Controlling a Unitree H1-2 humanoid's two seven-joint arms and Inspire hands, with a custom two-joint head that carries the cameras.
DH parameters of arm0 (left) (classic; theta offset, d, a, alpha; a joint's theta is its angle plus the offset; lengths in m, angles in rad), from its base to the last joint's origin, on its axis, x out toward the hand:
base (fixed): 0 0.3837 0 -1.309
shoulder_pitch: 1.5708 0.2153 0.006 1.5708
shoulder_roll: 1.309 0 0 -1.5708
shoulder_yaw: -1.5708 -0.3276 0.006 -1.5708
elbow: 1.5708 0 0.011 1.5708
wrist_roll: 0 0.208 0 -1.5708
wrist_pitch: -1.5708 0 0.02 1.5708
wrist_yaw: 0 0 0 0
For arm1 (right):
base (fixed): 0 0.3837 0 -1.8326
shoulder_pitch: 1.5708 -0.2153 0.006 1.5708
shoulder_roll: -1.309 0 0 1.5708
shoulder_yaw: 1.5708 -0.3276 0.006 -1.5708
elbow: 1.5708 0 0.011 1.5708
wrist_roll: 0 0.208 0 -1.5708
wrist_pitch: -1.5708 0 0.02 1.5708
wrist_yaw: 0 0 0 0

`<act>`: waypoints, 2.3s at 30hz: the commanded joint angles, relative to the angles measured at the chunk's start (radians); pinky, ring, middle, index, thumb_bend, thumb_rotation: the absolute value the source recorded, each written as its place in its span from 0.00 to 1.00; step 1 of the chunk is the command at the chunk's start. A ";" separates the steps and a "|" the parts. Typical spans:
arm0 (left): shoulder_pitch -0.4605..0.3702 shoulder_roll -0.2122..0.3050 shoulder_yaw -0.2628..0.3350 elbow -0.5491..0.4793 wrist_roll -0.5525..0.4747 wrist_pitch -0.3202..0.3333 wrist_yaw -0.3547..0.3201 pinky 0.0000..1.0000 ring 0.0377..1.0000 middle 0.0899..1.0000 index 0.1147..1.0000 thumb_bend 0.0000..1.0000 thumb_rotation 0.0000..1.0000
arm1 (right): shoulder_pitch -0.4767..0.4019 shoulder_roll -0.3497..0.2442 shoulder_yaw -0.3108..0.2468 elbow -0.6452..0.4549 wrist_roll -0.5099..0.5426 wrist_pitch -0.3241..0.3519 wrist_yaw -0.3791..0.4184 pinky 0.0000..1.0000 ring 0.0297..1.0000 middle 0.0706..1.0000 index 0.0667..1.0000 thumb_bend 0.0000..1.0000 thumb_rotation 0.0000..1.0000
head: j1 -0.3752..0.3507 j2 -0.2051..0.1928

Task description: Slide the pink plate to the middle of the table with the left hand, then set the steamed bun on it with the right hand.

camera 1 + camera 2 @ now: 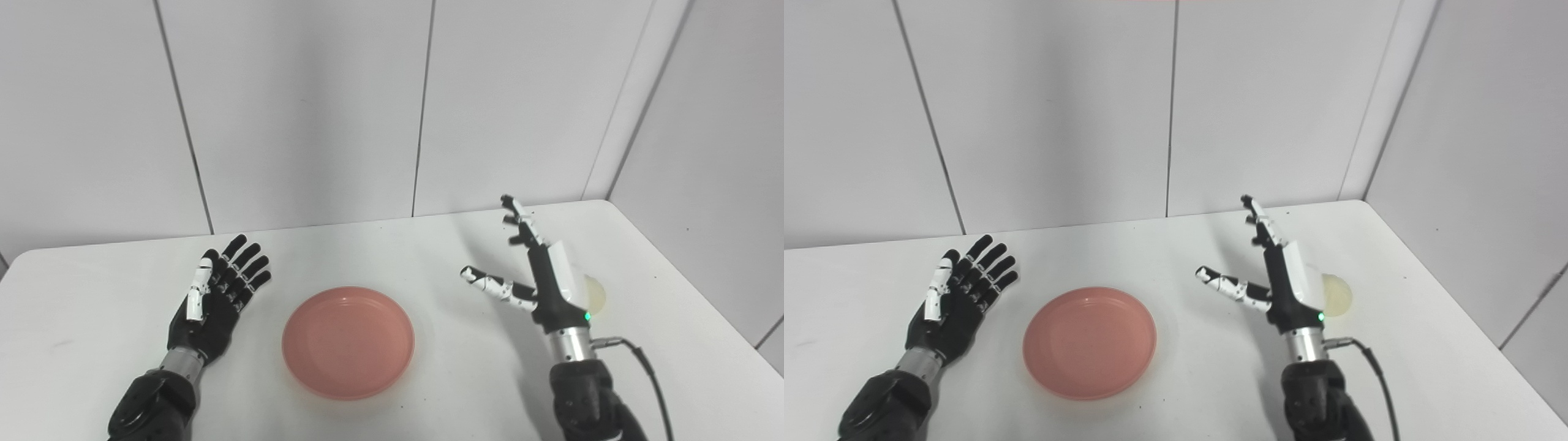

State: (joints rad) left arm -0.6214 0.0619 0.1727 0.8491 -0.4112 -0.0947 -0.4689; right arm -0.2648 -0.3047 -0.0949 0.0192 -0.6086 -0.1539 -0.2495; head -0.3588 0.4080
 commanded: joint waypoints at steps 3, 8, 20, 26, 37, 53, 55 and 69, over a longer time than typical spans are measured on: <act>0.149 0.032 0.023 0.148 -0.005 0.010 -0.038 0.88 0.88 0.89 0.88 0.45 0.95 | -0.022 -0.092 -0.030 -0.029 -0.039 0.060 0.015 0.77 0.87 0.91 0.90 0.86 0.66 | -0.025 0.005; 0.133 0.049 0.031 0.207 0.001 -0.011 -0.066 0.84 0.85 0.87 0.86 0.47 0.90 | 0.002 -0.177 -0.057 -0.015 -0.074 0.117 0.034 0.74 0.86 0.90 0.90 0.90 0.68 | -0.060 0.008; 0.113 0.072 0.043 0.289 0.002 -0.049 -0.119 0.81 0.83 0.86 0.85 0.49 0.87 | 0.032 -0.255 -0.075 -0.070 -0.148 0.306 0.129 0.66 0.80 0.86 0.84 0.88 0.56 | -0.096 0.016; 0.111 0.079 0.044 0.299 0.002 -0.050 -0.128 0.81 0.83 0.86 0.84 0.49 0.87 | 0.025 -0.283 -0.061 0.022 -0.135 0.322 0.149 0.69 0.82 0.86 0.85 0.89 0.59 | -0.107 0.019; 0.102 0.089 0.051 0.324 0.002 -0.050 -0.136 0.80 0.82 0.84 0.83 0.49 0.86 | -0.022 -0.294 -0.017 0.172 -0.120 0.322 0.158 0.71 0.84 0.87 0.87 0.91 0.66 | -0.122 0.026; 0.109 0.092 0.052 0.308 0.006 -0.048 -0.142 0.79 0.82 0.84 0.83 0.49 0.87 | -0.084 -0.287 0.038 0.288 -0.112 0.338 0.151 0.71 0.84 0.87 0.87 0.93 0.67 | -0.123 0.046; 0.109 0.092 0.051 0.308 0.007 -0.048 -0.142 0.80 0.82 0.84 0.83 0.48 0.88 | -0.089 -0.289 0.041 0.300 -0.109 0.337 0.146 0.71 0.84 0.87 0.87 0.93 0.67 | -0.123 0.046; 0.131 0.086 0.044 0.253 0.011 -0.032 -0.134 0.79 0.82 0.84 0.83 0.49 0.86 | -0.106 -0.287 0.052 0.337 -0.093 0.357 0.140 0.68 0.78 0.82 0.83 0.87 0.62 | -0.121 0.062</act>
State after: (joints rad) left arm -0.6928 0.1561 0.2154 1.0210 -0.4082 -0.1636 -0.5944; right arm -0.3232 -0.5583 -0.0460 0.3466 -0.7154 0.1763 -0.1051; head -0.4801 0.4694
